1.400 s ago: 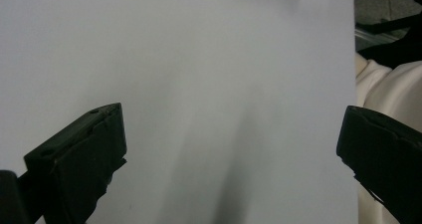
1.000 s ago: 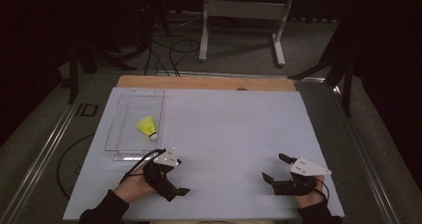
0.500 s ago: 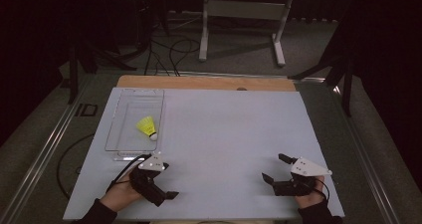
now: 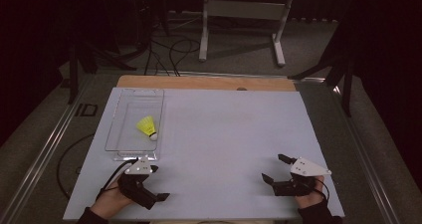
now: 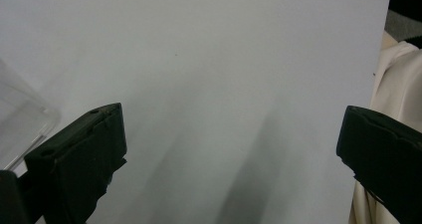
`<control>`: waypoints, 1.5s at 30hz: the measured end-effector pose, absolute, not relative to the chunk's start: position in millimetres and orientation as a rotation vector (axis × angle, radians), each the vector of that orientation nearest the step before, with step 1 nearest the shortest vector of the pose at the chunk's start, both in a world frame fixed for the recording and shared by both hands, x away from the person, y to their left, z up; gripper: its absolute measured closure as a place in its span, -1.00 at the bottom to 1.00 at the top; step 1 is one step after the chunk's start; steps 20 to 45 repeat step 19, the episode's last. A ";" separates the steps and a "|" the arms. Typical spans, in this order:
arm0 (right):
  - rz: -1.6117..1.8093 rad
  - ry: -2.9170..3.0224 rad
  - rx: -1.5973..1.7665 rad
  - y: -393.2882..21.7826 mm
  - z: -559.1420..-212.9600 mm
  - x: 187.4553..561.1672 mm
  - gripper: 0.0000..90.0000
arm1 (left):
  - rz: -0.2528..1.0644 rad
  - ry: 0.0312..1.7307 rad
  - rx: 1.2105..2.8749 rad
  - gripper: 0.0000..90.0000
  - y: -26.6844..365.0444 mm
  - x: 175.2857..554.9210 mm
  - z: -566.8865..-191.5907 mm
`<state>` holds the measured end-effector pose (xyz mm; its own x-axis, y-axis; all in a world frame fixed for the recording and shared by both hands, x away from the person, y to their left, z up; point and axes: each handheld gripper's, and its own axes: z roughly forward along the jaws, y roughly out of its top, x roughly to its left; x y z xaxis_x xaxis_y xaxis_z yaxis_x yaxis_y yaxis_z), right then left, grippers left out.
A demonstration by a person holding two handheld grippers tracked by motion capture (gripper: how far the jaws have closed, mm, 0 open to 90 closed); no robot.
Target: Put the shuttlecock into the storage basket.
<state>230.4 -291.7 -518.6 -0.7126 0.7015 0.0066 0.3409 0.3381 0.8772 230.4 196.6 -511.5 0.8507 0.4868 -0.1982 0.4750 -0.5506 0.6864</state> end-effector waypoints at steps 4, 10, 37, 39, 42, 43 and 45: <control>1.328 2.236 0.916 -292.1 -519.0 230.8 -0.79 | 0.050 0.711 2.213 -1.00 198.6 229.5 -514.1; 1.330 2.235 0.915 -292.8 -519.2 230.7 -0.79 | 0.035 0.724 2.216 -1.00 198.1 230.0 -518.8; 1.329 2.236 0.919 -292.9 -519.8 230.9 -0.79 | 0.033 0.717 2.220 -1.00 197.0 230.4 -519.4; 1.329 2.236 0.919 -292.9 -519.8 230.9 -0.79 | 0.033 0.717 2.220 -1.00 197.0 230.4 -519.4; 1.329 2.236 0.919 -292.9 -519.8 230.9 -0.79 | 0.033 0.717 2.220 -1.00 197.0 230.4 -519.4; 1.329 2.236 0.919 -292.9 -519.8 230.9 -0.79 | 0.033 0.717 2.220 -1.00 197.0 230.4 -519.4; 1.329 2.236 0.919 -292.9 -519.8 230.9 -0.79 | 0.033 0.717 2.220 -1.00 197.0 230.4 -519.4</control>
